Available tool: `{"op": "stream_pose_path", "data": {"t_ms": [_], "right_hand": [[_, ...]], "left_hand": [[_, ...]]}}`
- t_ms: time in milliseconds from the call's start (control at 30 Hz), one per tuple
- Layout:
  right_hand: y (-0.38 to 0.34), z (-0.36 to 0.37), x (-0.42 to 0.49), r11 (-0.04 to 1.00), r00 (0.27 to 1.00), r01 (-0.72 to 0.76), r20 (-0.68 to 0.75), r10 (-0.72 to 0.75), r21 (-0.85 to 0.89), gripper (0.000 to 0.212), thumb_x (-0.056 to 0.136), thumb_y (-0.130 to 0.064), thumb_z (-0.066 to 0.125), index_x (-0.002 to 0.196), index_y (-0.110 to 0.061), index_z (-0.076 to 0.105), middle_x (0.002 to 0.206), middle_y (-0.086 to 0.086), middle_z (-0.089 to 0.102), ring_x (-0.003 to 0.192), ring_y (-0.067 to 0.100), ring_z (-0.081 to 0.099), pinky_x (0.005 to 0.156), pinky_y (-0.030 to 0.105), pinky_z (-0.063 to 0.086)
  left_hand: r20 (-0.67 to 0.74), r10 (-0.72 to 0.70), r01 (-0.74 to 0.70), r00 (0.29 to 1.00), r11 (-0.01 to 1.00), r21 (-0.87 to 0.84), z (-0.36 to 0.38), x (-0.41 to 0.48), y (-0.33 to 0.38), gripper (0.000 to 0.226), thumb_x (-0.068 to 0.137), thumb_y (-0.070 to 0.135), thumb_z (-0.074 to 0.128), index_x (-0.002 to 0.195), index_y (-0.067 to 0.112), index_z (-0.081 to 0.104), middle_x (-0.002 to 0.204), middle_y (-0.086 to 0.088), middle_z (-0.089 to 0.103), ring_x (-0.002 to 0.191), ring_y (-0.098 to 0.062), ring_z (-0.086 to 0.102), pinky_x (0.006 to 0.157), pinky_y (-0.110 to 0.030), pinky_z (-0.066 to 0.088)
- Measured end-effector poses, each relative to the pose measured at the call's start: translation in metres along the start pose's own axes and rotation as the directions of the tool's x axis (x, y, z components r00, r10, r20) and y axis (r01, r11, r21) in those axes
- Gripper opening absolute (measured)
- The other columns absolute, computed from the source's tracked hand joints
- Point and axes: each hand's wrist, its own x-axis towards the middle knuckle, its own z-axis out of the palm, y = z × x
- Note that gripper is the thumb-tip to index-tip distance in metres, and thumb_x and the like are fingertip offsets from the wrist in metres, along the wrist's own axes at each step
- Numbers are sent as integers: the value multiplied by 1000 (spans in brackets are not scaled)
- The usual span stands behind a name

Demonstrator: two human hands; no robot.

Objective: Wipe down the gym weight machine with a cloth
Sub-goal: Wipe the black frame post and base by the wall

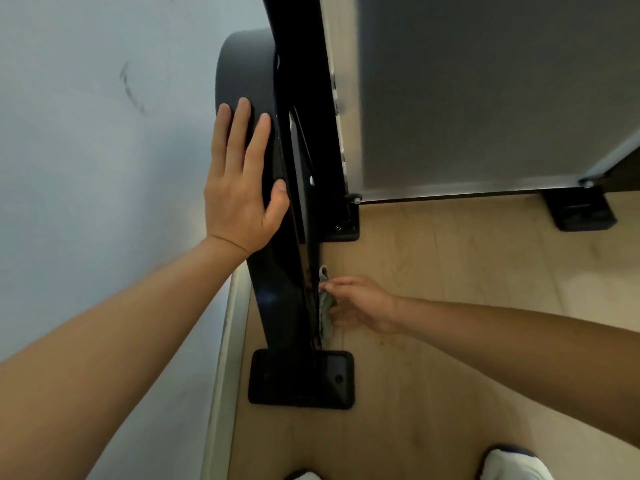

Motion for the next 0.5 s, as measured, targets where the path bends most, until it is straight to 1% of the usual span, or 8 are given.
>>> {"op": "stream_pose_path", "data": {"t_ms": [67,133,200,300,400,500], "right_hand": [[6,-3,-2,978,989,-137,71,128,155,36,101,-38,52,118,-13,72,138,11,56,119,37,61,95,52,55],[7,-6,1,945,981,-190,81,174,268,49,102,-48,44,118,-11,73,146,12,48,123,41,55,96,55,52],[-1,-7,5,924,984,-179,66,167,338,56,102,-52,38,122,-11,71,152,12,41,127,45,50,97,56,51],[-19,-6,10,907,992,-119,12,125,405,58,103,-54,32,135,-14,60,158,11,34,134,47,42,98,58,46],[-39,-6,20,898,996,-75,-3,85,433,64,100,-59,34,149,-20,45,165,7,21,147,43,27,105,63,39],[-50,-4,23,912,998,-67,17,66,404,69,99,-63,33,156,-24,32,167,5,16,152,36,15,114,65,29]], "left_hand": [[7,-13,13,1000,1000,14,-1,0,0,67,92,26,49,153,0,36,161,-26,27,151,-46,18,114,-55,37],[16,-18,17,1000,1000,22,-1,0,1,68,92,25,50,153,1,35,162,-25,26,152,-46,17,114,-54,38],[17,-17,16,1000,999,29,-1,0,0,68,92,26,50,154,1,35,162,-24,26,152,-45,17,114,-53,38],[13,-13,12,1000,999,34,-1,0,-1,68,91,24,51,153,1,35,162,-24,26,152,-45,17,117,-52,35],[10,-13,13,1000,999,36,-1,0,-1,68,91,24,51,153,0,36,162,-24,26,152,-44,17,117,-51,35],[11,-15,15,1000,999,38,-1,0,-1,68,92,25,50,153,0,36,162,-23,27,152,-44,17,123,-44,27]]}}
